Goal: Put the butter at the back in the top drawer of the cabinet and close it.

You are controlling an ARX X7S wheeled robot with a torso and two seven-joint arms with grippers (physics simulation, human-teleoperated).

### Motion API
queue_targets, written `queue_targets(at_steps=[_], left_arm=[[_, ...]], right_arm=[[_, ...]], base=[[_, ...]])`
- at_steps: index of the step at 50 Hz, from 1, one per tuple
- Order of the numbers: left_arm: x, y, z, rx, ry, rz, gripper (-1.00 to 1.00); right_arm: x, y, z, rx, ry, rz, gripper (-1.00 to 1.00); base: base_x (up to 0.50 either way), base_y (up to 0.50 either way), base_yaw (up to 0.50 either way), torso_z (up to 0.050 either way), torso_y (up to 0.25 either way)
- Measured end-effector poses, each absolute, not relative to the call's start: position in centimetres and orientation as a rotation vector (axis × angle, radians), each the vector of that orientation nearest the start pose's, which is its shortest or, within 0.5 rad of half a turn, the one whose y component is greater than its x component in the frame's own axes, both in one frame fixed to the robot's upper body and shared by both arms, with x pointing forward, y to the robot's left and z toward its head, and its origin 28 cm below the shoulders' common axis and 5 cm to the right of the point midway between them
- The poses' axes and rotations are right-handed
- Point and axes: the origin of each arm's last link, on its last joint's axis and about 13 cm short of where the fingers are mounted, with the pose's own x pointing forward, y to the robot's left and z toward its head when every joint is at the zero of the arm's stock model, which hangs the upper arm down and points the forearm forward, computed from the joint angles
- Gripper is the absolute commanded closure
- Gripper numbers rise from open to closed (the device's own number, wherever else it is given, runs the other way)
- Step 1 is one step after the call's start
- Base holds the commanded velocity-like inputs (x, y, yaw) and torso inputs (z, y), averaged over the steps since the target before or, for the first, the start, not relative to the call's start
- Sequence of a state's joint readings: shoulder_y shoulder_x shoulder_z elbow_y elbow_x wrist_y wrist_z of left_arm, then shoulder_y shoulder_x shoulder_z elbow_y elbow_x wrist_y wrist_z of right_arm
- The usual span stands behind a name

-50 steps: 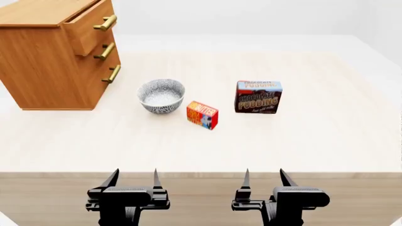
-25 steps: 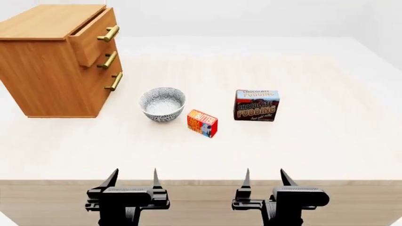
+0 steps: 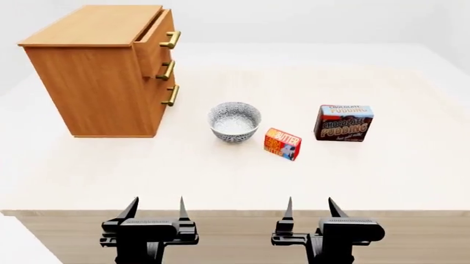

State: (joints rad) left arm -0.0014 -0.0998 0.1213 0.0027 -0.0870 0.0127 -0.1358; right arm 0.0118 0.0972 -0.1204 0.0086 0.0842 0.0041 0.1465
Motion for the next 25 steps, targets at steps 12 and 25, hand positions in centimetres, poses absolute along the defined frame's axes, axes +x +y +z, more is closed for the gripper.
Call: queue_targets(at_steps=[12, 25], left_arm=[[20.95, 20.58, 1.35, 0.014, -0.007, 0.016, -1.00], [20.76, 20.59, 1.73, 0.014, -0.010, 0.019, -1.00]], right_arm=[[21.15, -9.45, 1.23, -0.014, 0.010, -0.027, -1.00], [21.01, -9.57, 1.50, -0.011, 0.017, -0.044, -1.00]], base=[[0.00, 0.31, 0.00, 0.042, 0.000], [0.00, 0.00, 0.00, 0.000, 0.000]])
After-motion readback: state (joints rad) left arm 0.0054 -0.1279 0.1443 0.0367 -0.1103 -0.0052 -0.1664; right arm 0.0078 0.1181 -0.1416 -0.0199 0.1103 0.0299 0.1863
